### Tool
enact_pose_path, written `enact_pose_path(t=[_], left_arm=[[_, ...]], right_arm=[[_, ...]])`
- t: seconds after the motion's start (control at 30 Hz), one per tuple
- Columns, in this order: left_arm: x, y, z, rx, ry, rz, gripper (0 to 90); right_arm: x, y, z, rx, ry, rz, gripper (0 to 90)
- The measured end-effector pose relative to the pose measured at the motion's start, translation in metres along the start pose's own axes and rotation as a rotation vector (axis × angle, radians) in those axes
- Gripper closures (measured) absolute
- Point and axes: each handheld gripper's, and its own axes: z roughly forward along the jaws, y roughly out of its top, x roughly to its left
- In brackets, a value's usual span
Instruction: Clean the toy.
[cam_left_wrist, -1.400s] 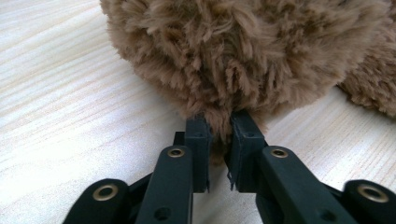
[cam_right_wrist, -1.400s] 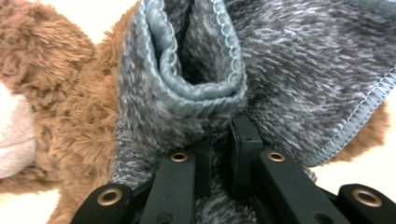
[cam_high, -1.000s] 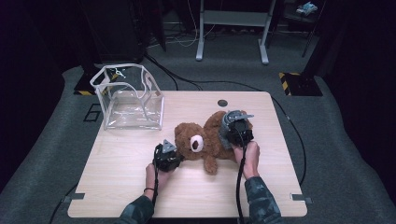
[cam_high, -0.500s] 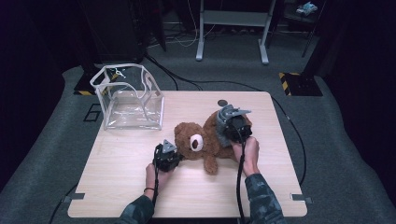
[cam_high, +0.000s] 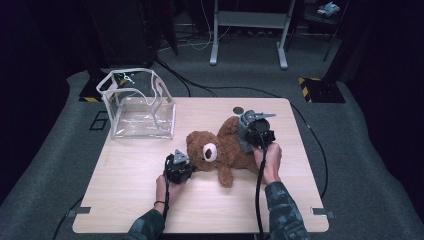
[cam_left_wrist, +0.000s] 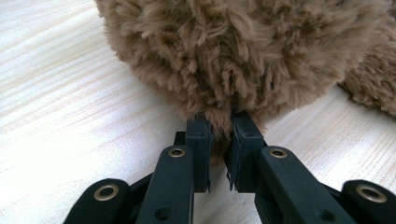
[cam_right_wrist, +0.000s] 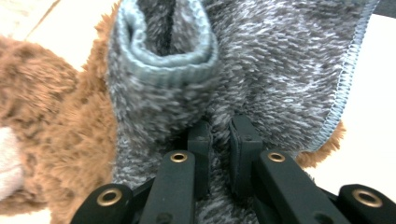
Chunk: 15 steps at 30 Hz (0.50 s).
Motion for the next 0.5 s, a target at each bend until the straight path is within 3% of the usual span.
enact_pose_path(t=[0.2, 0.33, 0.4, 0.43, 0.5], left_arm=[[0.000, 0.000, 0.000, 0.003, -0.004, -0.002, 80.3], [0.000, 0.000, 0.000, 0.000, 0.000, 0.000, 80.3], [0.000, 0.000, 0.000, -0.001, 0.000, 0.001, 80.3], [0.000, 0.000, 0.000, 0.000, 0.000, 0.003, 80.3], [-0.001, 0.000, 0.000, -0.002, -0.001, 0.002, 80.3]], right_arm=[[0.003, 0.001, -0.005, -0.020, 0.015, -0.009, 81.8], [0.013, 0.004, -0.009, -0.064, 0.097, -0.018, 81.8], [0.023, 0.005, -0.005, -0.027, 0.072, -0.064, 81.9], [0.022, 0.005, -0.002, -0.024, 0.056, -0.085, 81.9], [0.011, 0.005, 0.003, -0.012, -0.002, -0.074, 81.9]])
